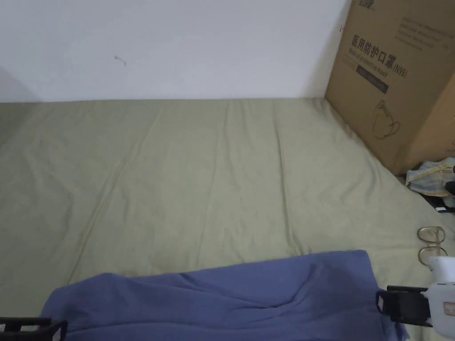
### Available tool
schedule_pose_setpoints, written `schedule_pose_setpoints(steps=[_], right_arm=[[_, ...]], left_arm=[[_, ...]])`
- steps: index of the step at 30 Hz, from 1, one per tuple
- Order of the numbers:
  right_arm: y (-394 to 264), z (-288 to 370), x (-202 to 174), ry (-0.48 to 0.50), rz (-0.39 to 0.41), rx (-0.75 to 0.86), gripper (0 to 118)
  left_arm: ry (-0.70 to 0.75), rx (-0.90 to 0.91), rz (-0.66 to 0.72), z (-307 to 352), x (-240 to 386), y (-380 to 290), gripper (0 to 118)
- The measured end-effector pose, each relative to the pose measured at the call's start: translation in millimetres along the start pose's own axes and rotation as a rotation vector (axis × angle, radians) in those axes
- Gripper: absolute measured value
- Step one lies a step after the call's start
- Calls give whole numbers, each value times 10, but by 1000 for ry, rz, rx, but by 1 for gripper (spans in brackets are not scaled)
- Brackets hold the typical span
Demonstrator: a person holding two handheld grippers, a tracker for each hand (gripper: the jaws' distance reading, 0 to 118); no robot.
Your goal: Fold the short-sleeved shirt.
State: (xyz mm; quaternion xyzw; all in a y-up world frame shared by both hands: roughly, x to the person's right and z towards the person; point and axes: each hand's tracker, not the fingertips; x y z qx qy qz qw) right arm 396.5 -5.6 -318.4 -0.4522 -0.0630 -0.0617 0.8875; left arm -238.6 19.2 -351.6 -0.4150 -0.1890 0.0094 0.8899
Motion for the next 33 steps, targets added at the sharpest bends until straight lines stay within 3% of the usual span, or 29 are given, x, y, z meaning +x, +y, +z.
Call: schedule_pose_setpoints(steps=[5,9,12,13,15,16,17,19,25,29,31,33], right_arm=[[266,549,-659,48,27,179,96],[382,622,-1214,28,119,223,96],[362,485,-1518,5,142,248,96],[347,405,-1603,-7,152,240,96],[276,245,-1676,2,140,262,88],[258,154,-1720,-19,132,220,63],[260,69,-1760,-18,136,163,4],[228,-60,-1861,-90,160,114,0],[224,-176,-1999,-71,137,93,0],[260,-205,-2049,-114,148,97,0],[277,-244,-2071,-115,127,87,0],[274,-275,-2059,-80,116,69,0]], left_arm=[[-22,125,75,289,343,243,114],[179,153,-17,260,664,408,115],[291,163,-42,55,771,374,112],[300,159,-33,-27,785,337,105],[311,151,-4,-167,788,256,52],[310,138,33,-268,757,219,19],[302,121,61,-356,733,172,1],[327,120,105,-483,691,74,1],[313,115,92,-454,807,-23,0],[335,211,164,-225,438,-3,1],[249,228,281,-119,41,-37,1],[22,204,424,-73,-393,-87,1]])
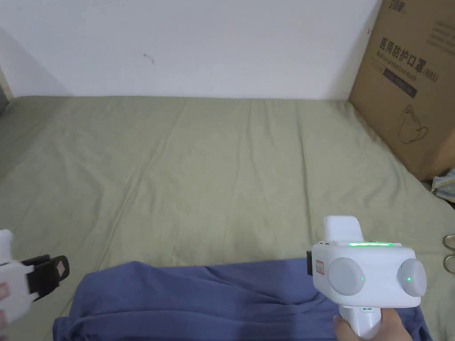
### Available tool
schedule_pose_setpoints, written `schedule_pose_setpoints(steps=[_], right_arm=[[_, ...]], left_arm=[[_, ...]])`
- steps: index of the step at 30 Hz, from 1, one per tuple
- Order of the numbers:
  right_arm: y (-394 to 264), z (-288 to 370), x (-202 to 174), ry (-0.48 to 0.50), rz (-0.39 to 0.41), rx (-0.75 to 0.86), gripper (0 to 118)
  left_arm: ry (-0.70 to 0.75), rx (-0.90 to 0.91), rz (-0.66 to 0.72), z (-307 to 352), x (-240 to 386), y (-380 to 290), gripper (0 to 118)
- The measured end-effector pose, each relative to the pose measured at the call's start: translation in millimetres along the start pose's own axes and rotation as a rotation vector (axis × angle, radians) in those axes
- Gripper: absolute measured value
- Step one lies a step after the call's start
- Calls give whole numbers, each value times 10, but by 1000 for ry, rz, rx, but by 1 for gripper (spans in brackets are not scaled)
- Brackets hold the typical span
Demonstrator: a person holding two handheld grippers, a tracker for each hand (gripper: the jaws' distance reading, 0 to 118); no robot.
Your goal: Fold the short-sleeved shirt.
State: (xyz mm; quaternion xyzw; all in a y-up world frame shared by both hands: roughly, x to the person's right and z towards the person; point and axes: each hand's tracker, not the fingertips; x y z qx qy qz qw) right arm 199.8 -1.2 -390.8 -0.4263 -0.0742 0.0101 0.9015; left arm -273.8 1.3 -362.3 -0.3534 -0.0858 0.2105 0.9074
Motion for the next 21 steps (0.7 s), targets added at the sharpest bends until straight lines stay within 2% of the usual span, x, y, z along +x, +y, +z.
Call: schedule_pose_setpoints(steps=[1,2,3,4,5,6,8,11,15,16,19,21], right_arm=[[-16,-22,-42,0,13,-6,0],[-41,-34,-87,-4,34,-5,0],[-71,-26,-118,-4,52,16,0],[-95,-3,-113,3,60,49,0],[-117,4,-127,4,62,63,0],[-126,0,-134,6,60,59,0],[-119,-4,-115,23,48,52,0],[-130,-41,-99,38,35,29,0],[-165,-47,-65,36,43,14,0],[-158,-52,-56,33,47,9,0],[-172,-56,-24,29,56,-3,0],[-162,-70,-4,26,59,-9,0]], left_arm=[[-127,-38,104,-15,-238,18,1],[-244,-61,198,-42,-460,10,10],[-316,-88,271,-55,-616,22,33],[-375,-121,331,-89,-791,-2,65],[-413,-158,352,-143,-887,-36,103],[-408,-193,340,-185,-975,-61,118],[-412,-225,328,-275,-1065,-139,118],[-434,-265,435,-538,-1221,-231,118],[-508,-363,496,-946,-1264,-435,118],[-557,-410,531,-1065,-1224,-520,118],[-727,-349,522,-1243,-1135,-526,118],[-782,-365,610,-1385,-1103,-583,118]])
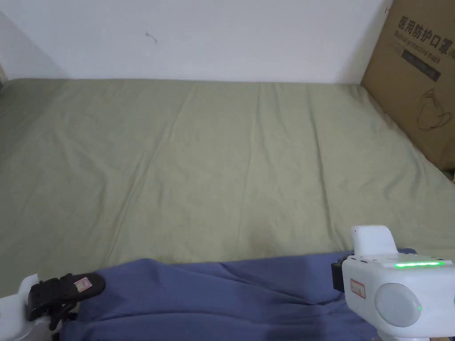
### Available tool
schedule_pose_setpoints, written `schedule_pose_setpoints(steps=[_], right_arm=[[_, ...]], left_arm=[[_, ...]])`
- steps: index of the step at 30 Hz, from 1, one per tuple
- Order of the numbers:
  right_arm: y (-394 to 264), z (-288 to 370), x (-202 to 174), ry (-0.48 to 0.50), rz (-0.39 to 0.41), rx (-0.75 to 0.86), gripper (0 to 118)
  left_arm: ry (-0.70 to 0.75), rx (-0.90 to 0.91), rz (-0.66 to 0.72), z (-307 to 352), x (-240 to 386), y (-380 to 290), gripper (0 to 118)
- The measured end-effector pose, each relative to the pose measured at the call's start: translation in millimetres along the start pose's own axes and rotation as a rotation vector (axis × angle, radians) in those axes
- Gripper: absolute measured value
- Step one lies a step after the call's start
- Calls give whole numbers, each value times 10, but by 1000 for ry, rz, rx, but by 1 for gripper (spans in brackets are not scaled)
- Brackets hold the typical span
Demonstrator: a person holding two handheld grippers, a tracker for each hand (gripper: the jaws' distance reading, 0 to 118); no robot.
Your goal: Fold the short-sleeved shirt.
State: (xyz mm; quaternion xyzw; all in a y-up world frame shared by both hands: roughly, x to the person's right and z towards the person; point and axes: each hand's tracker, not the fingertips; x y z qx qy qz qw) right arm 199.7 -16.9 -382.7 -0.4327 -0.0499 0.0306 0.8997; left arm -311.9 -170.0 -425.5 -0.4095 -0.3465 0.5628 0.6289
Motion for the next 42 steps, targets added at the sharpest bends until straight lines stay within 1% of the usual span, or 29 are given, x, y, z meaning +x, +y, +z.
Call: schedule_pose_setpoints(steps=[1,2,3,4,5,7,8,10,12,15,16,17,18,19,20,22,23,25,26,29,31,32,34,36,37,38,39,41,42], right_arm=[[-1,-2,14,2,-2,-3,0],[-1,-3,25,5,-7,-6,0],[15,-17,28,9,-13,-9,0],[16,-21,32,15,-18,-12,0],[12,-24,31,20,-21,-14,0],[17,-46,19,27,-20,-21,0],[12,-50,13,29,-17,-24,0],[4,-55,2,37,-14,-27,0],[7,-60,-9,51,-17,-31,0],[17,-27,-10,71,-23,-28,0],[18,-4,-5,77,-22,-26,0],[17,23,2,83,-22,-22,0],[13,48,9,86,-22,-18,0],[16,61,14,89,-21,-13,0],[11,81,22,91,-20,-8,0],[1,112,42,94,-23,0,0],[6,116,44,99,-30,4,0],[2,132,65,109,-44,6,0],[-1,141,70,112,-50,7,0],[-11,182,92,124,-66,22,0],[-15,212,108,124,-66,29,0],[-17,217,121,118,-62,31,0],[-23,223,151,95,-37,40,0],[-20,228,197,85,-35,42,0],[-11,236,239,86,-47,42,0],[-5,244,276,92,-64,43,0],[1,247,305,97,-74,44,0],[6,268,344,96,-82,47,0],[7,278,356,94,-82,49,0]], left_arm=[[-35,-11,25,-56,-31,6,117],[0,-12,7,-83,-80,32,102],[33,-16,0,-130,-96,30,71],[203,-37,-33,-214,-160,17,23],[367,-60,-62,-280,-236,-28,5],[172,-16,-91,-298,-114,105,5],[243,-26,-86,-338,-85,116,5],[301,-32,-143,-287,20,-1,5],[457,-23,-264,-291,306,-32,5],[622,34,-436,-150,775,-220,5],[731,63,-509,-107,950,-288,5],[805,114,-516,-19,1044,-346,5],[878,141,-549,53,1109,-386,5],[985,157,-603,92,1200,-439,5],[1097,153,-665,84,1266,-492,5],[1243,93,-760,19,1301,-546,5],[1258,67,-777,-61,1340,-588,5],[1226,59,-788,-261,1439,-672,5],[1181,48,-786,-372,1495,-701,5],[996,25,-678,-742,1622,-756,5],[905,-48,-632,-1025,1588,-719,5],[883,-70,-640,-1189,1586,-750,6],[890,-104,-714,-1532,1597,-827,6],[879,-153,-705,-1842,1533,-857,10],[855,-179,-653,-1994,1473,-875,14],[831,-193,-601,-2111,1418,-887,29],[798,-209,-553,-2192,1354,-881,50],[719,-232,-451,-2298,1226,-896,97],[671,-230,-407,-2315,1208,-920,106]])
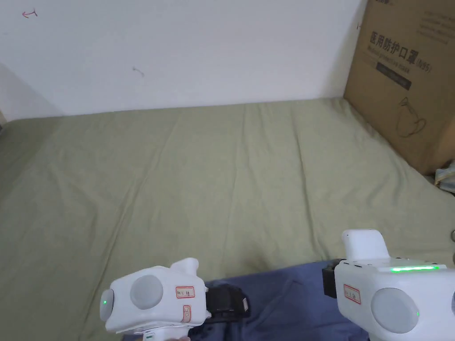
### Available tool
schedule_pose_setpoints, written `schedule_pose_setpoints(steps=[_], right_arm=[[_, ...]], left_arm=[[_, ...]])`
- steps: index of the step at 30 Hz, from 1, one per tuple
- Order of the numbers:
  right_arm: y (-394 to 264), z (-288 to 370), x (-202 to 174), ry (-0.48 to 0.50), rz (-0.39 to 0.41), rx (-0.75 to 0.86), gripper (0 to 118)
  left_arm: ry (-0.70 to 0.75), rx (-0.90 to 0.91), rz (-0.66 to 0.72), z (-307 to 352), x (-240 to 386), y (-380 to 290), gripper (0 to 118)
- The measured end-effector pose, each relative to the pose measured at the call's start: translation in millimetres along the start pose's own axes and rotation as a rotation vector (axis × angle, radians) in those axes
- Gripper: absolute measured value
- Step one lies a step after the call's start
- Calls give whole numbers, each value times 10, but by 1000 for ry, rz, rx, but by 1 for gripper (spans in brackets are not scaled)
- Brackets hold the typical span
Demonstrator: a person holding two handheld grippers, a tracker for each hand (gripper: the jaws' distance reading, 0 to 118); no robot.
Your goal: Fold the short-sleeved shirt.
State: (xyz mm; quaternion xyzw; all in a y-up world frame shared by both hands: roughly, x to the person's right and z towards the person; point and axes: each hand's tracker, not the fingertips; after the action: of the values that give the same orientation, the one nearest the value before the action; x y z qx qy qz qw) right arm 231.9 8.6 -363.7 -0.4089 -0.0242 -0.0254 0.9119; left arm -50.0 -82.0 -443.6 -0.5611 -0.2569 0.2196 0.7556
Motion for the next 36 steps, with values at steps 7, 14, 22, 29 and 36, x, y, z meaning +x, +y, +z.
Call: schedule_pose_setpoints(steps=[7,14,22,29,36], right_arm=[[29,11,89,8,-23,14,0],[34,-23,84,23,-16,3,0],[51,-32,157,19,-27,5,0],[8,-15,239,26,-62,22,0],[-24,-35,213,33,-68,13,0]], left_arm=[[-73,200,-172,530,62,-86,107],[140,185,-213,924,-183,-85,0],[86,-34,-209,139,-79,-167,0],[135,-11,-235,-297,226,-404,0],[51,-42,-227,-247,401,-405,0]])
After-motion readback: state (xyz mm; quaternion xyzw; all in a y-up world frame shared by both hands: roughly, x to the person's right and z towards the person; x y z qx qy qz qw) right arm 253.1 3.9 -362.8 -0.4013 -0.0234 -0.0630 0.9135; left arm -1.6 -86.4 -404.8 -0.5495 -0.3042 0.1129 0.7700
